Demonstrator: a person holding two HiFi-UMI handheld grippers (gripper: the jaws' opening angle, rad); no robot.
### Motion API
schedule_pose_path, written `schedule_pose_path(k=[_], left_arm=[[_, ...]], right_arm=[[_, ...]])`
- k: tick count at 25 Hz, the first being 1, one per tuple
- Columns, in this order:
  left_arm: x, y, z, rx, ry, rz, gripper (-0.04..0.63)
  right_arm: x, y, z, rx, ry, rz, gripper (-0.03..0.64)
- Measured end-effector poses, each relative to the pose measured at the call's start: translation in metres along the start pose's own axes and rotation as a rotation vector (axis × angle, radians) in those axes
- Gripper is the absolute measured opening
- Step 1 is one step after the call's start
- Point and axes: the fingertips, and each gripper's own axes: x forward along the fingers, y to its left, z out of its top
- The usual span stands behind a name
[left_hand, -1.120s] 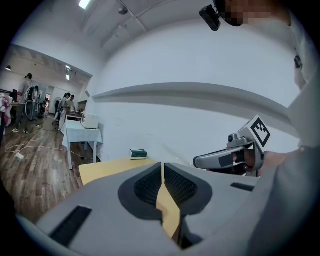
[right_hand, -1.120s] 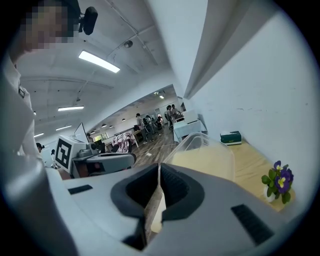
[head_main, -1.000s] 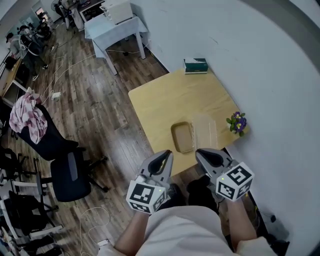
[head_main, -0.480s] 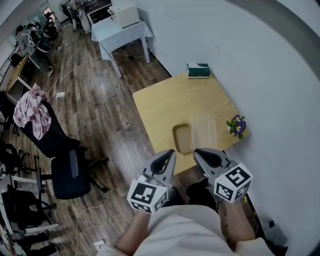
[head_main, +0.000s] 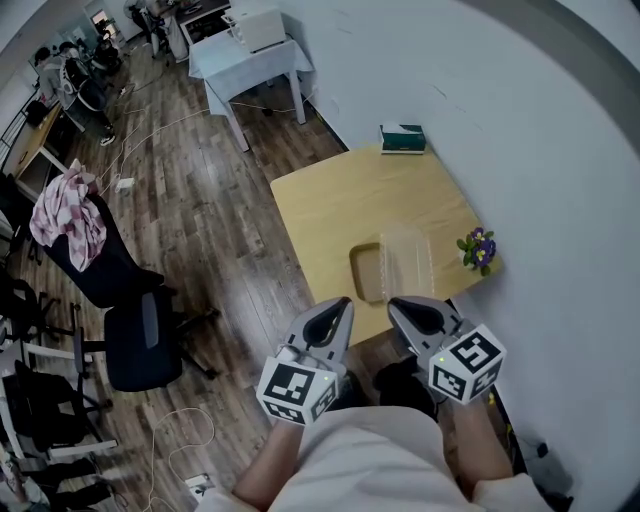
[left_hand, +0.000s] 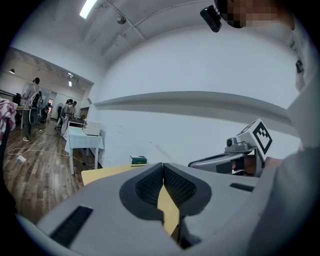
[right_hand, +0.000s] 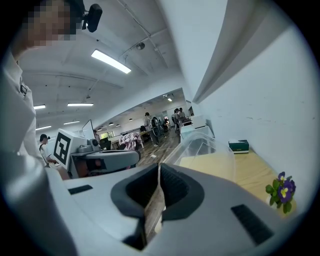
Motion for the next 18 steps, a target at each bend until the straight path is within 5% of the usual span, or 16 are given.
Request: schedule_pose_path(k=[18], left_arm=[[0.0022, 0.004, -0.0067, -0.007, 0.024, -0.008, 0.006]], right_arm=[[0.0034, -0.0018, -0.0009, 0.001, 0.004, -0.003, 0.02]])
